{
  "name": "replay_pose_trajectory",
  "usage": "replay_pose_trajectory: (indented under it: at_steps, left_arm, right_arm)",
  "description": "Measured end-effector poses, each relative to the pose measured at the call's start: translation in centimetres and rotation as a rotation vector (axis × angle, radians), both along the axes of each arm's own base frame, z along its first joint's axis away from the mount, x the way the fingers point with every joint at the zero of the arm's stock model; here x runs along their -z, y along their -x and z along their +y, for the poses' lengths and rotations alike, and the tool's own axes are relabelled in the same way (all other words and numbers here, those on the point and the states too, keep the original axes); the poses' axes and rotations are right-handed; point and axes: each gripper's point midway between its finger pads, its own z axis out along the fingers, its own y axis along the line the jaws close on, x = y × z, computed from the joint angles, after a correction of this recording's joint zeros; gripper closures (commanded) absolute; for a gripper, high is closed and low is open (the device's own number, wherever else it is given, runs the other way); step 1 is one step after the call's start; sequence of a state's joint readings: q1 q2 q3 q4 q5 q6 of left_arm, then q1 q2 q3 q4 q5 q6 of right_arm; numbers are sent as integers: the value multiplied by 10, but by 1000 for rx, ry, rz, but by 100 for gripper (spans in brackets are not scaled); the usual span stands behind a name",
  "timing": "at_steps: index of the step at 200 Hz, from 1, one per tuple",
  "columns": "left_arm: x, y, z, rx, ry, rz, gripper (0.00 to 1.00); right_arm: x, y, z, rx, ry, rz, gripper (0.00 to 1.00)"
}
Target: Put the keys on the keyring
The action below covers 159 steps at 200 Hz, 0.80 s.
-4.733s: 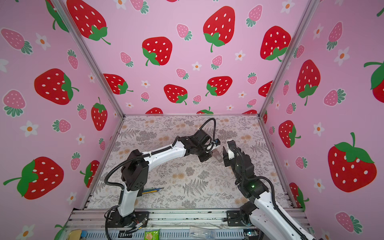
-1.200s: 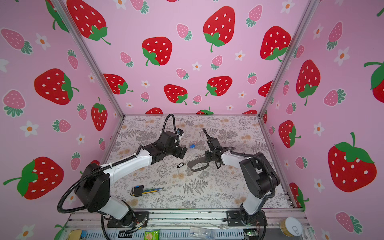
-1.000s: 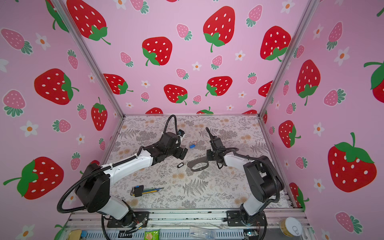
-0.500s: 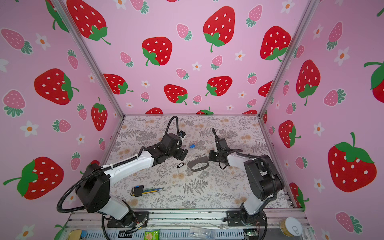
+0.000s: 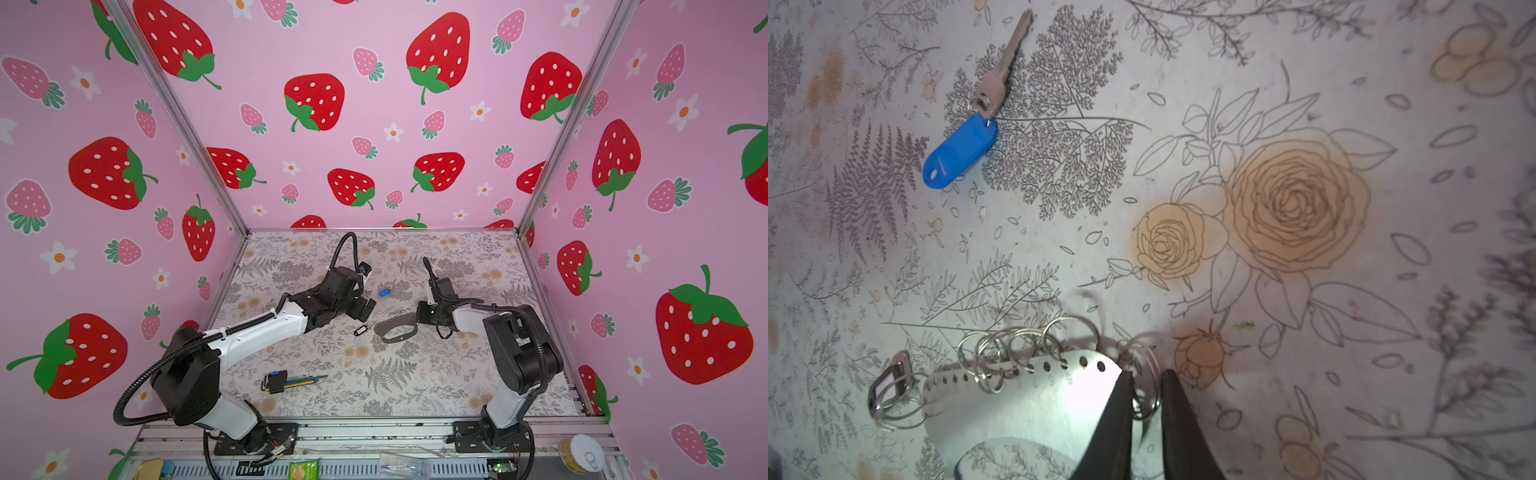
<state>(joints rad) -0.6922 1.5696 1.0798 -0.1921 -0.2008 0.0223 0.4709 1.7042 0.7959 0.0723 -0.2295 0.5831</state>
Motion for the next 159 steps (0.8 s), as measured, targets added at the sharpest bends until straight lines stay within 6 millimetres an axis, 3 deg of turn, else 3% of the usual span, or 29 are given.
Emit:
replay_pose_trajectory:
  at_steps: [159]
  left_arm:
    - [0,-1,-2,4,0,2,3]
  right_arm:
    - [-10,-3,-1,-19,14,-41,93]
